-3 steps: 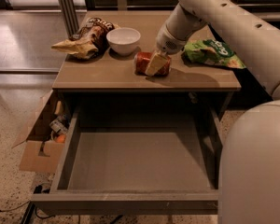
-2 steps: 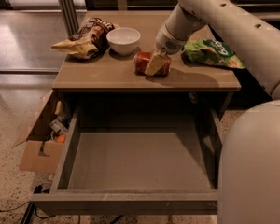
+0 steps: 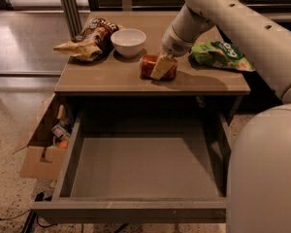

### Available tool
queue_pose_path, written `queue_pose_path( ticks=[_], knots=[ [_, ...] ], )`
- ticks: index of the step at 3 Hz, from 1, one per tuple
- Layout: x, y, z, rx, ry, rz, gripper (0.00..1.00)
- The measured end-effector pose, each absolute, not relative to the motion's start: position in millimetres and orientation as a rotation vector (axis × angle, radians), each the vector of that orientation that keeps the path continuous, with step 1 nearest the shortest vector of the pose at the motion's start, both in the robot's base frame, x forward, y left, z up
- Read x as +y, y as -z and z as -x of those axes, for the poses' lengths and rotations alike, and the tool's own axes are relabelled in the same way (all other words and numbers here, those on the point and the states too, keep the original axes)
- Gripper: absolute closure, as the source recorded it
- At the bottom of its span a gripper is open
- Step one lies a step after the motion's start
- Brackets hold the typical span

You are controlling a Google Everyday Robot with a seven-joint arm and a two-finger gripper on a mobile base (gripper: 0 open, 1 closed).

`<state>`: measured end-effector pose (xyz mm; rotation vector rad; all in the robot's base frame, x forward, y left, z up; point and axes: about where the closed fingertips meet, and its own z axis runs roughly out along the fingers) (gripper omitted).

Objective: Place coke can into top drawer

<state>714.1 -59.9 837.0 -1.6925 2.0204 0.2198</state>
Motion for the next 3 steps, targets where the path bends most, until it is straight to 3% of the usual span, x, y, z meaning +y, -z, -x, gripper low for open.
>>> queue_pose_path(
  ticks=[3],
  knots=[
    [-96.8,-874.8,-682.2,2.021,-0.121,1.667,1.00]
  ],
)
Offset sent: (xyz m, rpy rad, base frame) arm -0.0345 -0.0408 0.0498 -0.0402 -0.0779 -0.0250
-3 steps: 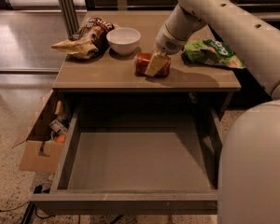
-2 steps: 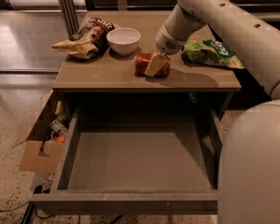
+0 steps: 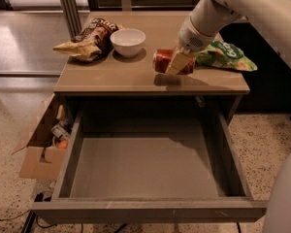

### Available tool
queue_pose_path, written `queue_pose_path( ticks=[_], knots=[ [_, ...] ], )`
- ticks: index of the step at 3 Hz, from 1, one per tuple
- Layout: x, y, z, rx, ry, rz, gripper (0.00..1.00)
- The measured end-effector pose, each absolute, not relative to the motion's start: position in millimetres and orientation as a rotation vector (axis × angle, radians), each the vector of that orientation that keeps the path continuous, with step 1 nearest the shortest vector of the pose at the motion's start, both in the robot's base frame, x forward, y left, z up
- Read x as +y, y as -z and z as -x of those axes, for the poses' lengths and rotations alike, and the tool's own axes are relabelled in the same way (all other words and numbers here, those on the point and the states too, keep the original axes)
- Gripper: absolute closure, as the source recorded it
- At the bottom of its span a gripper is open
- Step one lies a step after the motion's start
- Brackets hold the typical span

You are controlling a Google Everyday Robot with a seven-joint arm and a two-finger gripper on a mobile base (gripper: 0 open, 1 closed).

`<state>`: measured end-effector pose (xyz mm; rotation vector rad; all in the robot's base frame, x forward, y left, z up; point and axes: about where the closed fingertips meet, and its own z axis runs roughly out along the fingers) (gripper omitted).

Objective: Place coke can into top drawer

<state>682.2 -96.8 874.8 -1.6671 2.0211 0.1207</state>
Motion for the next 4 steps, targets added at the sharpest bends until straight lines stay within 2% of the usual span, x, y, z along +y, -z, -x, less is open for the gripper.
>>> queue_pose_path(
  ticks=[2,4],
  knots=[
    [-124.0,-886.5,-616.9,2.001,-0.142,1.648,1.00],
    [-147.9,-849.0,-525.7,2.041,-0.331,1.549,1.00]
  ],
)
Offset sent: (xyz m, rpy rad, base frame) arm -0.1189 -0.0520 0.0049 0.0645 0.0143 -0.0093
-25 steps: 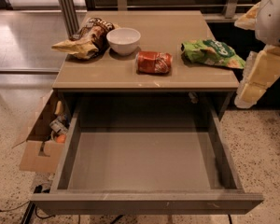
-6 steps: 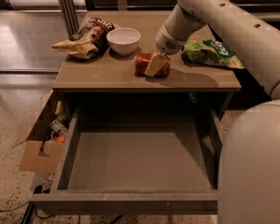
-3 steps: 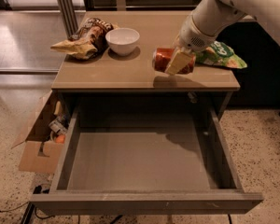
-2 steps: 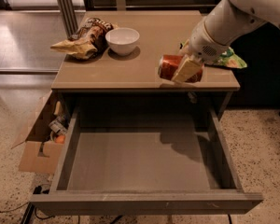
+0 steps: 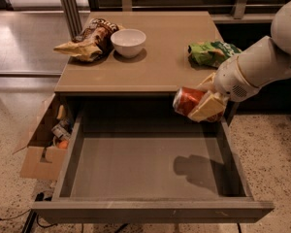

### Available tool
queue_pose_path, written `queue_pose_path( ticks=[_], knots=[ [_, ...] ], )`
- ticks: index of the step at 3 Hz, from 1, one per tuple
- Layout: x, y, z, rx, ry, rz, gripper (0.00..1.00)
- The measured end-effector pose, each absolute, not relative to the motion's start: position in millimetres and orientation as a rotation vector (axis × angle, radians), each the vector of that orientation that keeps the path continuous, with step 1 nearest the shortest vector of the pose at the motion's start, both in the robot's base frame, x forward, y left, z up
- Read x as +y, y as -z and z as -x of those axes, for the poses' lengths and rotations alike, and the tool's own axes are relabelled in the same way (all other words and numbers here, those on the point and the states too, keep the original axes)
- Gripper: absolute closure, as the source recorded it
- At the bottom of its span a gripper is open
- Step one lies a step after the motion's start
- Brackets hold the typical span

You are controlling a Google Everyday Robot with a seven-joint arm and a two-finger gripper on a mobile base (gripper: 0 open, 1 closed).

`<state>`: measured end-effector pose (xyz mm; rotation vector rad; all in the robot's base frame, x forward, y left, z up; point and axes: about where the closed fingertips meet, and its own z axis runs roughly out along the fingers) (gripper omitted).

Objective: Place coke can into top drawer

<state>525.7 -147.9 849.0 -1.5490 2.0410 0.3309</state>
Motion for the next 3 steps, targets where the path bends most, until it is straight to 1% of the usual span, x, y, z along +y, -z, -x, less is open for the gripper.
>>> queue_pose_path(
  ticks=[1,3],
  knots=[
    [-147.8,-849.0,-525.7,2.041,-0.331,1.549,1.00],
    [-114.4,-785.1,-508.3,2.090,-0.458,1.567,1.00]
  ],
)
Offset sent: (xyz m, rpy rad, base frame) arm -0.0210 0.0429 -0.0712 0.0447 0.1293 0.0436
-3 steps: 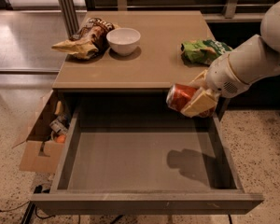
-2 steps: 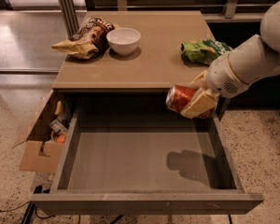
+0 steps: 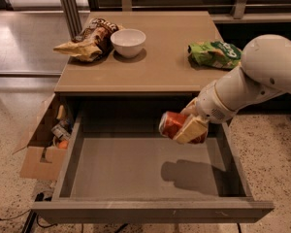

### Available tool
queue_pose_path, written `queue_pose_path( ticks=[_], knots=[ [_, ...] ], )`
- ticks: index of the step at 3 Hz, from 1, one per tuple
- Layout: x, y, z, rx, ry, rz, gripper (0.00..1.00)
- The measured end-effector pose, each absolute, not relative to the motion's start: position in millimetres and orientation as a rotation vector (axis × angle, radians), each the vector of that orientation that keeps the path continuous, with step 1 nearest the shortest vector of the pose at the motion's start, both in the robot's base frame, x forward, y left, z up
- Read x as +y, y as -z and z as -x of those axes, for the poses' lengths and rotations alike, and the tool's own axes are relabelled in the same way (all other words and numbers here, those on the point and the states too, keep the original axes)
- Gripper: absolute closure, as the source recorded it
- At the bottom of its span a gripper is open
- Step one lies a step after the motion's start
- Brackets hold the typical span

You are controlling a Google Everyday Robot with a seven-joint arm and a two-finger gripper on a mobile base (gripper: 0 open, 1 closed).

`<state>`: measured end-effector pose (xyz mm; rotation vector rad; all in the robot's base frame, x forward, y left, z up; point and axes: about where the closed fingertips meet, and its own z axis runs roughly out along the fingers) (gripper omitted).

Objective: Place coke can into top drawer

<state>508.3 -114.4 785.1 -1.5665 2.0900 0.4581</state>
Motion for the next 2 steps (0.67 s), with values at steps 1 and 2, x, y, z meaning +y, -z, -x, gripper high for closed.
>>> queue_pose_path(
  ticks=[1,2],
  knots=[
    [-94.4,-750.9,-506.1,2.097,-0.497,1.552,1.00],
    [-82.0,-733.2,-507.7,2.097,-0.499,1.543,1.00]
  ],
)
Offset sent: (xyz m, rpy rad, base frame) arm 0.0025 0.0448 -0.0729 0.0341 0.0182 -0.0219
